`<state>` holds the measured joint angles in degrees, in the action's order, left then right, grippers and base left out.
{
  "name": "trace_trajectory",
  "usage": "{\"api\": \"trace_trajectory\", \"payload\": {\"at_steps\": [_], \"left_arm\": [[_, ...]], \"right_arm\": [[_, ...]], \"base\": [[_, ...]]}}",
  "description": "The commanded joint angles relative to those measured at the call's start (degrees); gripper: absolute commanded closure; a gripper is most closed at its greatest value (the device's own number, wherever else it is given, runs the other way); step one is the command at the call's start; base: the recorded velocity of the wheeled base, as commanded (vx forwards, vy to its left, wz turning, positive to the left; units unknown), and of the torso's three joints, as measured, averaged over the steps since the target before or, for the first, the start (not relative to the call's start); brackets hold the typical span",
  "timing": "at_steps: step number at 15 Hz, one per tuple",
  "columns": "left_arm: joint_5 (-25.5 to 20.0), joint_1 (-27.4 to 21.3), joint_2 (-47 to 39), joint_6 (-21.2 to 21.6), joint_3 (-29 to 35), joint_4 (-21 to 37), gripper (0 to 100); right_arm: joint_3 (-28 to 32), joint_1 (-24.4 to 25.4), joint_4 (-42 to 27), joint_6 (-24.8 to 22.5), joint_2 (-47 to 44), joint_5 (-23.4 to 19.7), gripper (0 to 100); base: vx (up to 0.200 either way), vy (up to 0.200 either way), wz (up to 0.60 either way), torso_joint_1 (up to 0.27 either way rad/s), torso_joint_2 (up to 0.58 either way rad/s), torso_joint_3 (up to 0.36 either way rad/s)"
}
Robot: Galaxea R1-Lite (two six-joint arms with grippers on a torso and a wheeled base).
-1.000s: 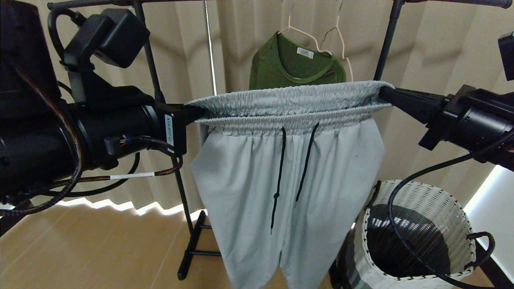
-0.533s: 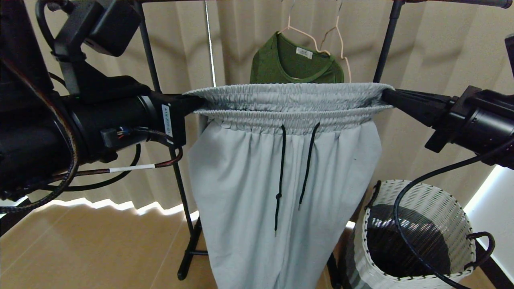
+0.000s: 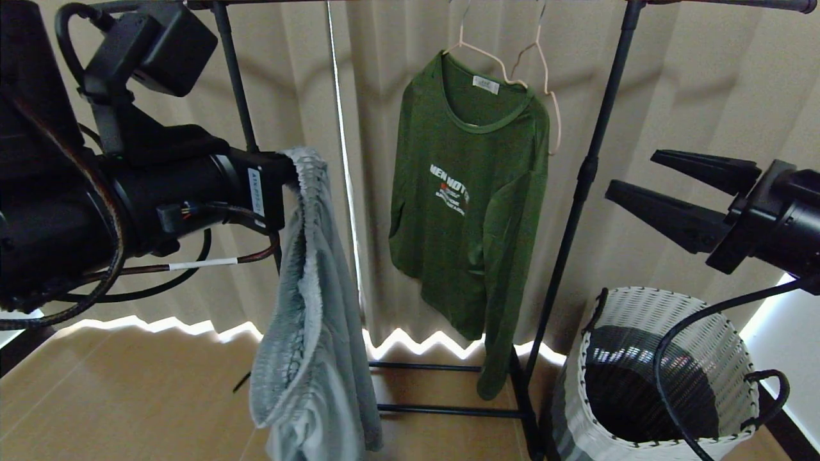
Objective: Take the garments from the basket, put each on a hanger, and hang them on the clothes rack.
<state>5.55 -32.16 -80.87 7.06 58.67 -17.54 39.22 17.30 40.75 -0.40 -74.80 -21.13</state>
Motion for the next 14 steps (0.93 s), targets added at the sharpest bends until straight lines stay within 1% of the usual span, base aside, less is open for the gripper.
{"api": "trace_trajectory", "payload": {"at_steps": [1,2,4,5,6,7,8,9,10,11,12,13,14], "left_arm": [[1.0,2.3,1.6,0.1,-2.9,0.1,100],[1.8,3.1,4.1,0.1,-5.5,0.1,100],[2.0,5.4,10.7,0.0,-12.3,0.1,100],[1.9,6.2,12.8,0.0,-14.6,0.0,100],[1.8,9.6,19.3,0.0,-21.1,0.0,100],[1.7,12.3,23.7,-0.2,-25.0,0.0,100],[1.5,15.2,27.2,-0.5,-28.0,0.0,100],[1.4,16.4,28.6,-0.6,-29.5,-0.1,100],[1.4,18.4,31.5,-1.7,-33.3,-0.6,100],[1.4,18.6,32.7,-2.4,-35.6,-1.4,100],[1.4,18.7,32.9,-2.4,-35.9,-1.6,100],[1.4,18.9,35.3,-1.7,-39.2,-2.1,100],[1.3,18.9,35.7,-0.4,-39.2,-2.3,100]], "right_arm": [[-3.0,-0.2,-0.2,-0.8,2.7,0.2,0],[-5.3,-1.7,-0.4,-3.6,4.2,0.5,0],[-10.2,-6.8,-0.3,-10.8,6.9,2.1,0],[-11.9,-7.9,-0.3,-12.3,7.9,3.4,0],[-16.4,-9.3,0.2,-14.4,10.1,8.5,0],[-18.6,-9.7,0.2,-14.5,11.2,12.4,0],[-20.1,-10.1,0.4,-14.3,11.5,15.5,0],[-20.7,-10.3,0.4,-14.2,11.7,16.9,0],[-22.3,-10.3,0.5,-13.5,11.9,20.1,0],[-23.9,-10.4,0.5,-13.0,12.1,20.5,0],[-24.0,-10.4,0.6,-13.0,12.2,20.5,0],[-25.2,-10.4,1.6,-12.9,12.1,20.4,0],[-25.3,-10.4,1.9,-12.9,12.0,20.4,0]], "base": [[0.000,0.000,0.00,0.000,0.00,0.000],[0.000,0.000,0.00,0.000,0.00,0.000],[0.000,0.000,0.00,0.000,0.00,0.000],[0.000,0.000,0.00,0.000,0.00,0.000],[0.000,0.000,0.00,0.000,0.00,0.000],[0.000,0.000,0.00,0.000,0.00,0.000],[0.000,0.000,0.00,0.000,0.00,0.000],[0.000,0.000,0.00,0.000,0.00,0.000],[0.000,0.000,0.00,0.000,0.00,0.000],[0.000,0.000,0.00,0.000,0.00,0.000],[0.000,0.000,0.00,0.000,0.00,0.000],[0.000,0.000,0.00,0.000,0.00,0.000],[0.000,0.000,0.00,0.000,0.00,0.000]]}}
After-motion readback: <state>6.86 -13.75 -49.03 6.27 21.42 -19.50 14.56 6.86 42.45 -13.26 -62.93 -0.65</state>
